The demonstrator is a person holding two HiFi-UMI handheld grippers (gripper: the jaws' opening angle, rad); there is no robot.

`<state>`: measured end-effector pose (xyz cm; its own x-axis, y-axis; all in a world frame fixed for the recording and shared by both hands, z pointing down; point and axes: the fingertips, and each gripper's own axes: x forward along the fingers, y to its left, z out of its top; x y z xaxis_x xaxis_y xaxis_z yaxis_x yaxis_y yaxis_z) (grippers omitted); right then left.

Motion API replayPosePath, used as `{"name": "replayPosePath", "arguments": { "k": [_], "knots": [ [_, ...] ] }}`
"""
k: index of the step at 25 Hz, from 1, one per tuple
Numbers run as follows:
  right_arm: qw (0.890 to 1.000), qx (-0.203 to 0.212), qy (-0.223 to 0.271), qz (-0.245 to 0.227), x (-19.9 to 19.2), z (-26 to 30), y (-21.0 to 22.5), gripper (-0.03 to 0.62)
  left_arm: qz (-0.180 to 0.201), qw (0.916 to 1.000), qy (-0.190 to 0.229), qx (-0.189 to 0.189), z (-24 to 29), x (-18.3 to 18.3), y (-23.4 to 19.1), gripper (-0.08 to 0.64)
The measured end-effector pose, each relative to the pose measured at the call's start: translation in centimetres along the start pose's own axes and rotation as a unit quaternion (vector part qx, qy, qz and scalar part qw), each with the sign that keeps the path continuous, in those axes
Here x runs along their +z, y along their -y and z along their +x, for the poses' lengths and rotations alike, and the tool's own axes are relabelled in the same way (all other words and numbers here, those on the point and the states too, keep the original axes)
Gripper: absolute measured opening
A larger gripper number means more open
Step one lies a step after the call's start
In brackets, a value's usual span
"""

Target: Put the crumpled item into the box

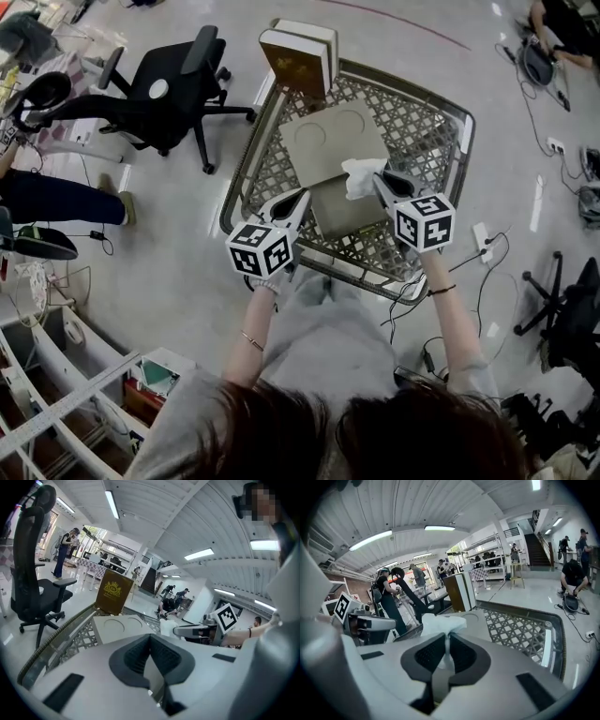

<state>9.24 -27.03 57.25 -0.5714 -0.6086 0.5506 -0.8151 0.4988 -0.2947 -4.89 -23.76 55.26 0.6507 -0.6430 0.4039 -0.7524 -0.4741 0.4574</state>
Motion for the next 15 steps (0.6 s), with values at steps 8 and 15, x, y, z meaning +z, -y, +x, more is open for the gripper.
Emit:
{"name": "replayPosePath", "arguments": {
  "k": [8,15],
  "knots": [
    [0.998,0.019,-0.062,0.005,-3.6,2.9,0.2,0.048,-0.027,0.9991,-0.034,0.002,1.2,-3.2,-1.0,0.017],
    [0.994,0.033,-0.107,0.015,-5.9,4.7,0.2,0.048,-0.044,0.9975,-0.056,0.000,2.1,-4.9,-1.3,0.018]
  ]
}}
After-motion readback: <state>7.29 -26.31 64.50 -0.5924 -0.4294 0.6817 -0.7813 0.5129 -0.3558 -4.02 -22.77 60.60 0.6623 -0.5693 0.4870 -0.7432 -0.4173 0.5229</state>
